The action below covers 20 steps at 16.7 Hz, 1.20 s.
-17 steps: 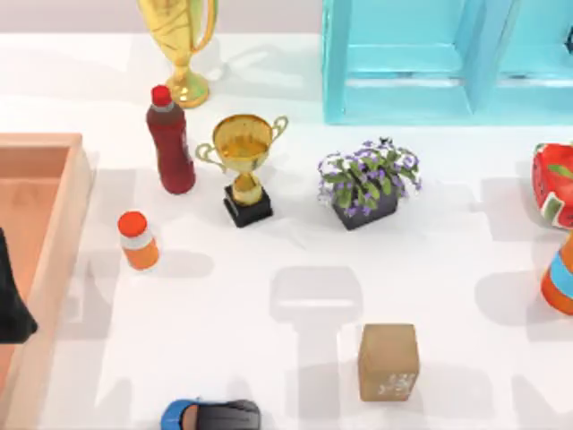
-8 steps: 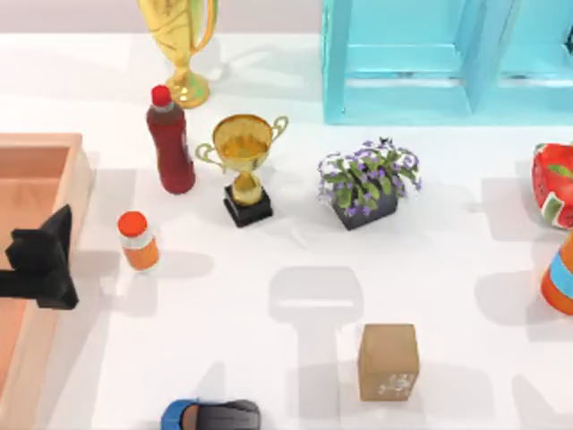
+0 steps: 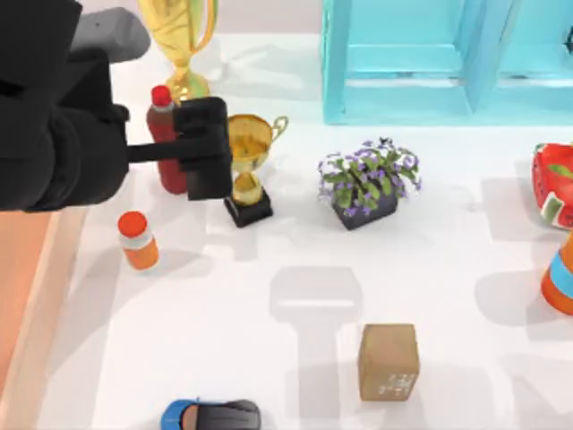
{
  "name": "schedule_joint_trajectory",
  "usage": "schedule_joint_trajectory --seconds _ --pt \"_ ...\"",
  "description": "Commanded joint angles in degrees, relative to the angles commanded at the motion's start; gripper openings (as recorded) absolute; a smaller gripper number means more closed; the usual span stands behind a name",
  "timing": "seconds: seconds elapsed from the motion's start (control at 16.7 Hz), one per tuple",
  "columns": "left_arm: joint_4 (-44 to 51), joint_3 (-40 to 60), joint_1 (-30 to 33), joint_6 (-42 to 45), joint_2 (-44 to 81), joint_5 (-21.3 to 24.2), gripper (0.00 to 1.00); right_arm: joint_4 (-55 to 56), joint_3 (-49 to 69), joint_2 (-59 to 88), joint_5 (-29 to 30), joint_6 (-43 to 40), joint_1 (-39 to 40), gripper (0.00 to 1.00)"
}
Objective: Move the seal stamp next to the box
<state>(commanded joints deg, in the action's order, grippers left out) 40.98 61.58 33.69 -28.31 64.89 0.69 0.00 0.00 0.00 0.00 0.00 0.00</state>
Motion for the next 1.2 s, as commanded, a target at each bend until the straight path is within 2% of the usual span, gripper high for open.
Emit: schedule_joint_trajectory --seconds 0.3,0.6,0.9,1.2 --pt "15.9 23.9 12.3 -13.2 25.4 0.1 1.00 0.0 0.0 0.0 0.0 0.0 0.0 1.00" --pt "29.6 41.8 21.7 -24.2 46.7 -0.2 1.00 0.0 0.0 0.0 0.0 0.0 0.0 1.00" --pt "37.4 50.4 26.3 -29.9 58.2 -0.6 1.00 0.0 0.0 0.0 0.0 0.0 0.0 1.00" --pt "37.9 50.8 26.5 -30.3 58.9 -0.6 1.00 0.0 0.0 0.0 0.0 0.0 0.0 1.00"
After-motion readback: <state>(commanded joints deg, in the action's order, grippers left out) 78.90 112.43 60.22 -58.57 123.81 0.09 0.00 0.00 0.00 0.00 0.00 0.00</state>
